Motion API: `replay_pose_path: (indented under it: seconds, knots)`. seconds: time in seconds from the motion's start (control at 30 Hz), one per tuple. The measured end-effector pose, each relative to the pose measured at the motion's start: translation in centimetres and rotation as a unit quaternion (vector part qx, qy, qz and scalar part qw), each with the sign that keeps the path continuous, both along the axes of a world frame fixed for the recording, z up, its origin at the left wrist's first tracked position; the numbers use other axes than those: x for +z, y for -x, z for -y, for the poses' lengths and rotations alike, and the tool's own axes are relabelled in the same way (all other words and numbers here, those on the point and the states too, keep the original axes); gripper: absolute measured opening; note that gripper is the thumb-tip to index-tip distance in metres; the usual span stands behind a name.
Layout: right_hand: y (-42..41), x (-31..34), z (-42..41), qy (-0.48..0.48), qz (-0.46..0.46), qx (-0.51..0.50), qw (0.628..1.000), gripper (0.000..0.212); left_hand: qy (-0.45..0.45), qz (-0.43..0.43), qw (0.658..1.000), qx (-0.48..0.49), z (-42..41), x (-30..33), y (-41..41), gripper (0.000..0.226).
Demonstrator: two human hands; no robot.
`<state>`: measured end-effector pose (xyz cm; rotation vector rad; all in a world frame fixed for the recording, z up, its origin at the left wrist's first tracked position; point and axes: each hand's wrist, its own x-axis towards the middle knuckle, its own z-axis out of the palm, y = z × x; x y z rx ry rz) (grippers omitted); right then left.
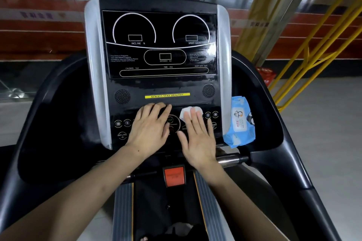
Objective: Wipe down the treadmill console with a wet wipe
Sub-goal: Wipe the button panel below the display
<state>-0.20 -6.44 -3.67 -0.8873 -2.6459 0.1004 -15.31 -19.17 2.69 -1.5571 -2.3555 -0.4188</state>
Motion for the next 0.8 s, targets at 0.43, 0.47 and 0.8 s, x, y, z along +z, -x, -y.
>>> replay_pose_path:
  seconds: [0.43, 0.47, 0.8]
  knots:
    - [-1.6, -0.4, -1.5, -0.012, 0.006, -0.016, 1.000, 0.067, 0.024, -0.029, 0.999, -0.010, 0.5, -0.2, 0.5, 0.061]
    - [-2.5, -0.3, -2.7, 0.005, -0.013, -0.056, 0.998, 0.066, 0.026, -0.033, 0.999, -0.012, 0.6, -0.3, 0.5, 0.062]
    - [-1.9, -0.4, -2.0, -0.012, 0.007, -0.012, 1.000, 0.064, 0.065, -0.049, 0.997, -0.009, 0.7, -1.3, 0.7, 0.070]
